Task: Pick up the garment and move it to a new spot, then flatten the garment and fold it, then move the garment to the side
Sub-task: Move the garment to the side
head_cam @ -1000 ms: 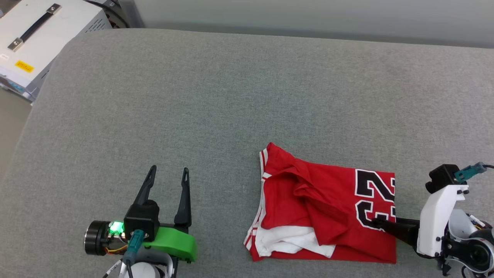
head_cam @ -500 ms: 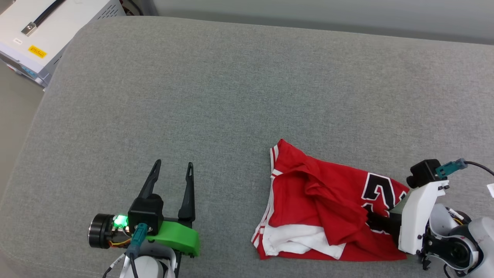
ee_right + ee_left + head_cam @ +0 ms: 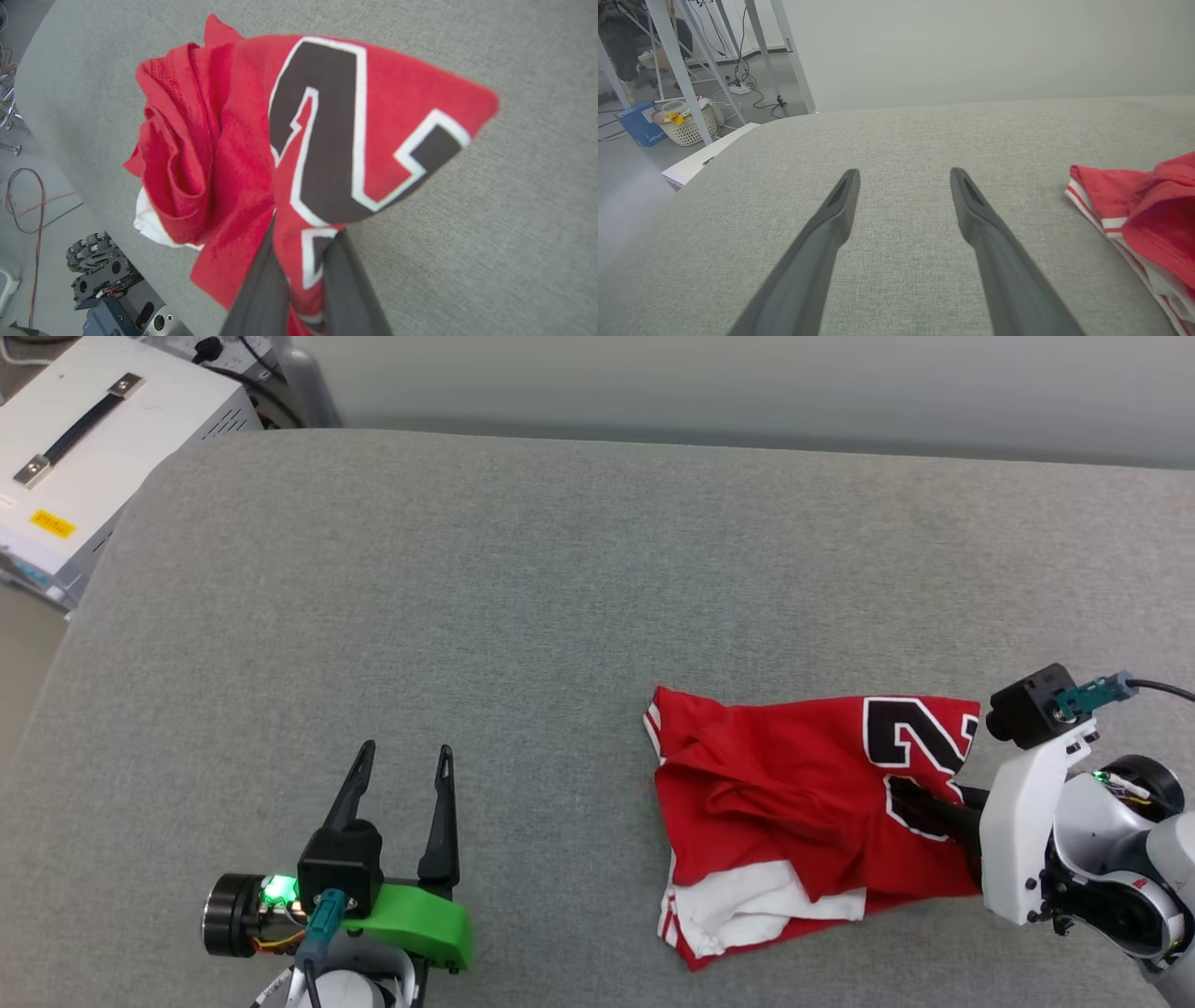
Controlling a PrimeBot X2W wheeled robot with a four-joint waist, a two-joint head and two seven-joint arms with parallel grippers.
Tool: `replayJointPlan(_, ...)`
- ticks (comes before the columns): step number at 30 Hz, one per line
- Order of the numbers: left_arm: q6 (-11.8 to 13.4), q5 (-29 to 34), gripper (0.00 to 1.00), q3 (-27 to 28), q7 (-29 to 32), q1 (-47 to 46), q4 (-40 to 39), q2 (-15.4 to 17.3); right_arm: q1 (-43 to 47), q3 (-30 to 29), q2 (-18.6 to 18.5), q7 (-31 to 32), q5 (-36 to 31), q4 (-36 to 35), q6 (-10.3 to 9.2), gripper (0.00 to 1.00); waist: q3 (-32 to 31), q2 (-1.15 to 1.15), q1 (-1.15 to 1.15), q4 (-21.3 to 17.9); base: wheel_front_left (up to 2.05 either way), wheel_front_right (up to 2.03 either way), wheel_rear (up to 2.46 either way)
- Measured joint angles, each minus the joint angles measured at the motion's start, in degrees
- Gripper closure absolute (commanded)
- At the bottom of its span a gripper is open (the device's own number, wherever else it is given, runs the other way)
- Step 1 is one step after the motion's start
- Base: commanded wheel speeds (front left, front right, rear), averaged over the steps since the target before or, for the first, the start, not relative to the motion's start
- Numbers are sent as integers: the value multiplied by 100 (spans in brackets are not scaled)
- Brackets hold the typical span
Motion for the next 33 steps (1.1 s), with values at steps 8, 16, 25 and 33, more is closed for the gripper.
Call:
replayJointPlan(8,24,0,0,36,0,60,-92,10,-310,44,-492,21,-210,-388,0,100,-83,0,0,-591,0,0,0)
replayJointPlan(16,0,36,0,76,0,-19,-224,149,-547,-204,-712,96,-300,-260,0,100,58,0,0,-1251,0,0,0)
replayJointPlan(25,-37,81,0,132,0,-395,-476,354,-911,-834,-1082,59,-655,461,0,100,679,0,0,-1685,0,0,0)
replayJointPlan(33,-70,92,0,233,0,-691,-758,576,-1368,-1389,-1298,65,-1091,1260,0,100,1389,0,0,-1820,0,0,0)
